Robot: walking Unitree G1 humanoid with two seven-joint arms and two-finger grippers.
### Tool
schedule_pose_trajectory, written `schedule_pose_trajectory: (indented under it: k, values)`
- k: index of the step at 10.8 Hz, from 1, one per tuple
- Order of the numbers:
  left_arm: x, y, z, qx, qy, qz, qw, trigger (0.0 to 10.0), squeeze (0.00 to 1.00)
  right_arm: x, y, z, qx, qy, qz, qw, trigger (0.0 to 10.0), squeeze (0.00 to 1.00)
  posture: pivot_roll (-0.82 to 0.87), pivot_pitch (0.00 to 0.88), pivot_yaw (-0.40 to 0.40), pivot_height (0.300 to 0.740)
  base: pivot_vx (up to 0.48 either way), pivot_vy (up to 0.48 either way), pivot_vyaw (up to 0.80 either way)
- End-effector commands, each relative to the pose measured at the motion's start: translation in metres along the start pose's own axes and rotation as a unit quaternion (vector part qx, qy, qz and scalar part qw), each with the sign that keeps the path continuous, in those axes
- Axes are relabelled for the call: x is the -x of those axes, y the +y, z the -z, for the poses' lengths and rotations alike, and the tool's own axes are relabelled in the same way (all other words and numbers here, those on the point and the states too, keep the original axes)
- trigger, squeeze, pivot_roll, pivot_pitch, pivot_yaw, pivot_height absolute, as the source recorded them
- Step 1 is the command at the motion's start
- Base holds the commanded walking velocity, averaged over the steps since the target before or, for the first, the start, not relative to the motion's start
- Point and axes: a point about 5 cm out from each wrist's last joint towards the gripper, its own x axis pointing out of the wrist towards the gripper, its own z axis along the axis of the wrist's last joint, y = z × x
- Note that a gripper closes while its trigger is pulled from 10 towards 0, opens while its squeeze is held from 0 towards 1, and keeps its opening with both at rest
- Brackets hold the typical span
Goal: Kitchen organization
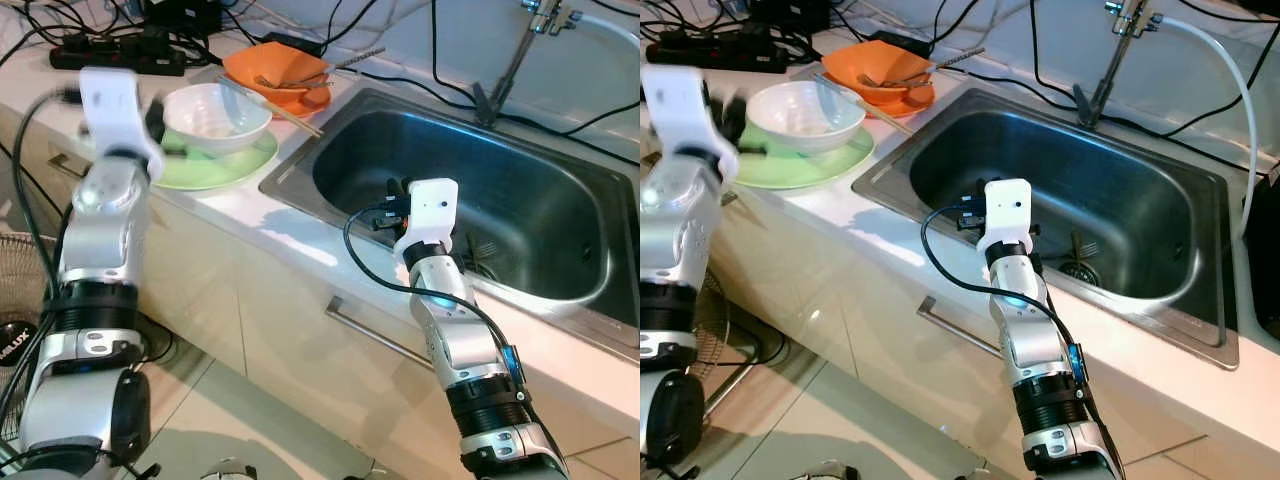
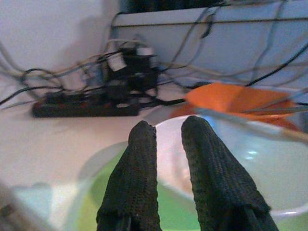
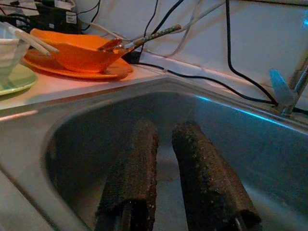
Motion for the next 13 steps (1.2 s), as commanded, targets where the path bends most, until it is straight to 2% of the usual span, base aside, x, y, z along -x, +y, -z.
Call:
schedule_pose_trajectory:
  k: [1, 2, 4, 9, 13]
  values:
    - [-0.001, -0.015, -0.001, 0.007, 0.003, 0.035, 0.999, 10.0, 0.00, -0.002, -0.004, -0.004, 0.002, -0.005, 0.009, 1.000, 10.0, 0.00, -0.05, 0.002, -0.103, 0.740, 0.000, 0.000, 0.00]
    - [-0.001, -0.029, 0.005, 0.017, 0.018, 0.066, 0.997, 10.0, 0.00, -0.003, -0.004, -0.004, 0.002, -0.005, 0.008, 1.000, 10.0, 0.00, -0.05, 0.000, -0.099, 0.740, 0.000, 0.000, 0.00]
    - [0.000, -0.039, 0.011, 0.022, 0.037, 0.089, 0.995, 10.0, 0.00, -0.003, -0.006, -0.004, 0.003, -0.006, 0.013, 1.000, 10.0, 0.00, -0.06, 0.003, -0.096, 0.740, 0.000, 0.000, 0.00]
    - [0.004, -0.027, 0.021, 0.018, 0.061, 0.066, 0.996, 10.0, 0.00, -0.003, -0.005, -0.003, 0.002, -0.005, 0.014, 1.000, 10.0, 0.00, -0.05, 0.001, -0.097, 0.740, 0.000, 0.000, 0.00]
    - [0.005, -0.007, 0.019, 0.007, 0.071, 0.032, 0.997, 10.0, 0.00, -0.003, -0.005, -0.004, 0.002, -0.005, 0.014, 1.000, 10.0, 0.00, -0.05, 0.001, -0.099, 0.740, 0.000, 0.000, 0.00]
